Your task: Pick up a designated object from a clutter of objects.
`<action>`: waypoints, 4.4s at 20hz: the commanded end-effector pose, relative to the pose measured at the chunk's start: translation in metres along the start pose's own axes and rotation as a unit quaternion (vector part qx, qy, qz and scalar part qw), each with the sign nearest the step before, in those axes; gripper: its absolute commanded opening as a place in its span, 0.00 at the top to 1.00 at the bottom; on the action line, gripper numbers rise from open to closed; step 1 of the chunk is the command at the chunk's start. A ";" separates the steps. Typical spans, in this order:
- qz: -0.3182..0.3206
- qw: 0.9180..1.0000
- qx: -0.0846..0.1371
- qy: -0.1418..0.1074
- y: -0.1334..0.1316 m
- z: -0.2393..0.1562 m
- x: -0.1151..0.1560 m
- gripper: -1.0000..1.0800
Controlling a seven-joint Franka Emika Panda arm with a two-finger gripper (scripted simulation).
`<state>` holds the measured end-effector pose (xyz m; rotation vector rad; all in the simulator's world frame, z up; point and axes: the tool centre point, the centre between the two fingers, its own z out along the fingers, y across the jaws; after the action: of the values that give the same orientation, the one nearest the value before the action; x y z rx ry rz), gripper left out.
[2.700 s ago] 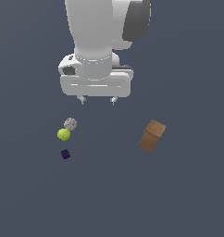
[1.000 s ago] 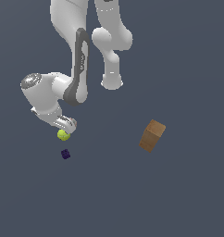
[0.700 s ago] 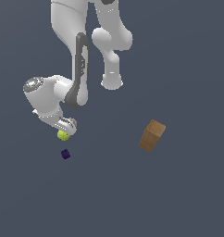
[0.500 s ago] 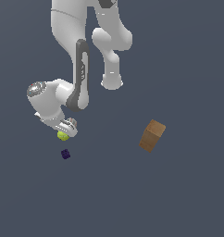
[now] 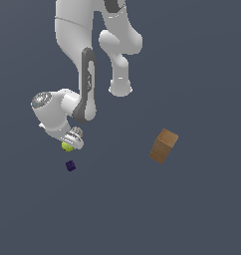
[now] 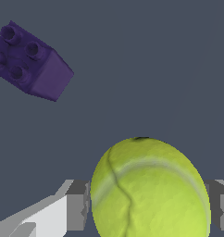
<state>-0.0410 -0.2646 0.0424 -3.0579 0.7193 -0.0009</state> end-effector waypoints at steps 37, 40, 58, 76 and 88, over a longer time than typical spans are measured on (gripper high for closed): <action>0.001 1.000 -0.002 0.001 -0.220 -0.154 -0.036 1.00; 0.001 1.000 -0.002 0.001 -0.253 -0.177 -0.041 1.00; 0.001 1.000 -0.001 0.000 -0.418 -0.292 -0.063 1.00; 0.000 1.000 0.000 0.000 -0.509 -0.354 -0.070 1.00; 0.000 1.000 0.000 0.000 -0.535 -0.371 -0.071 1.00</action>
<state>0.1326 0.2446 0.4112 -3.0590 0.7192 0.0028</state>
